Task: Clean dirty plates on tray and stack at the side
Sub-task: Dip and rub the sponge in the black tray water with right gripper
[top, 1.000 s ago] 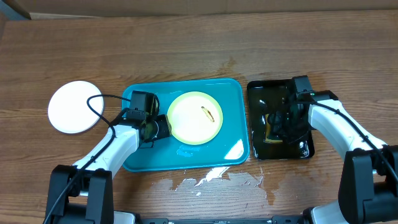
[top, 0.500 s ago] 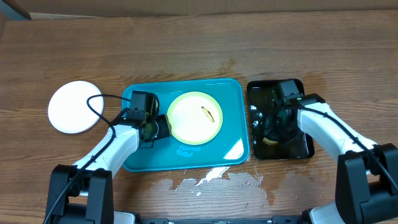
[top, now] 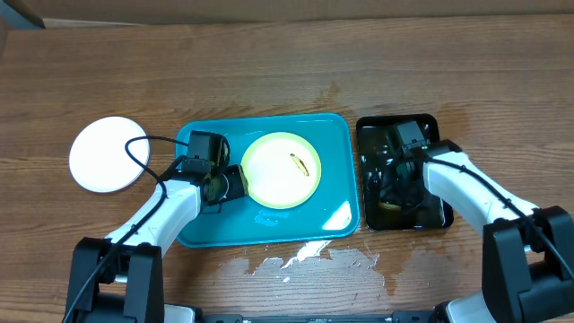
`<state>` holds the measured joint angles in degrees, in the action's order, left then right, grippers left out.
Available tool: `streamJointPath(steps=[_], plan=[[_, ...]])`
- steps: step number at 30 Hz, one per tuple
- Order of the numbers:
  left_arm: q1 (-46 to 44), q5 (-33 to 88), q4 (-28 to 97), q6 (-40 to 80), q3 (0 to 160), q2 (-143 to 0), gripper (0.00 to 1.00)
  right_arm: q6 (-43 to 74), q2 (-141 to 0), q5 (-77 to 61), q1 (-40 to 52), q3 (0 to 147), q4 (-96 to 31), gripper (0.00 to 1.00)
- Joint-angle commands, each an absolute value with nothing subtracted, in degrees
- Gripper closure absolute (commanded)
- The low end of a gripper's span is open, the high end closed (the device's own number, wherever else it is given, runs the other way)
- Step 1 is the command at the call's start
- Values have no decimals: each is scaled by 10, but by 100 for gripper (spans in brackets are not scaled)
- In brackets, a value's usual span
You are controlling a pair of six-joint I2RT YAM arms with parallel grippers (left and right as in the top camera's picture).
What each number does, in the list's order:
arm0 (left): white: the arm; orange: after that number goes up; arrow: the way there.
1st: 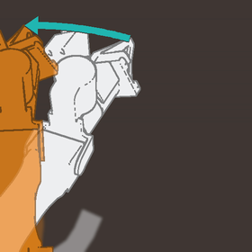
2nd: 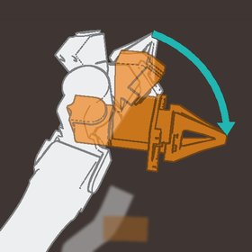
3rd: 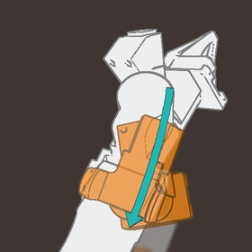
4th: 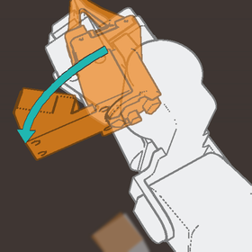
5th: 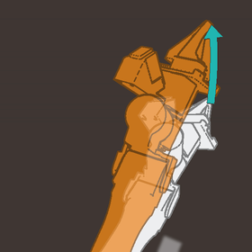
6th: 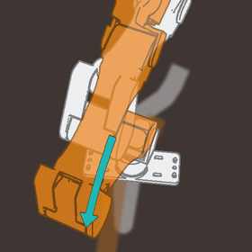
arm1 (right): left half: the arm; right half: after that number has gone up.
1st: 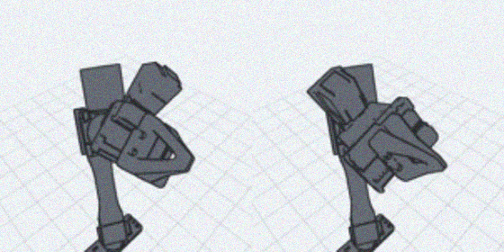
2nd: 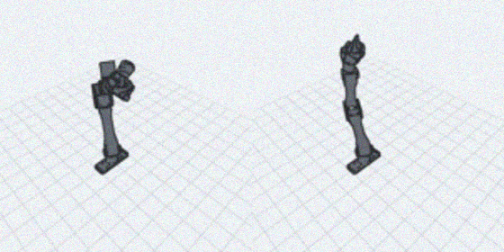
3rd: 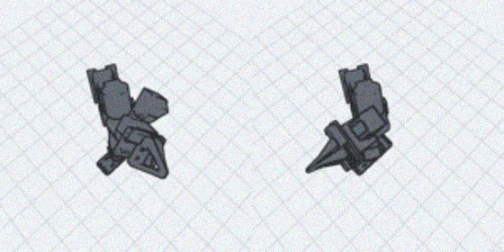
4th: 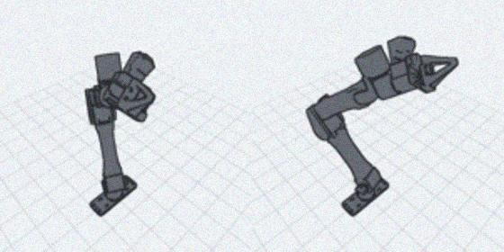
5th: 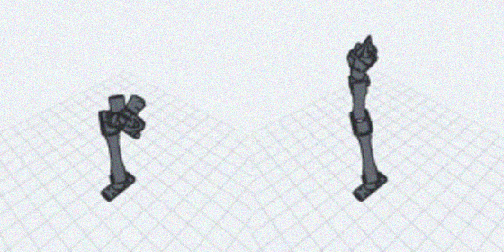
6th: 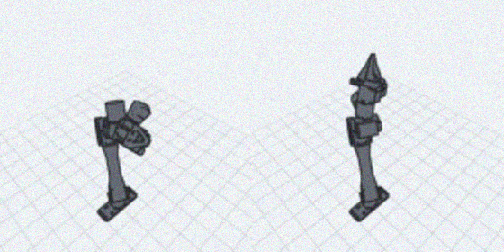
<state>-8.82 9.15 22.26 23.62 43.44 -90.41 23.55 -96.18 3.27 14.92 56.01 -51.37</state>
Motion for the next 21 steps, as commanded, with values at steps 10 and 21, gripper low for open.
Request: streamJointPath(steps=[10,21], plan=[[-90,84,222,240,437,-910,48,236,-965,45,142,673,-528,41],[-90,84,221,240,437,-910,47,237,-983,44,142,584,-427,47]])
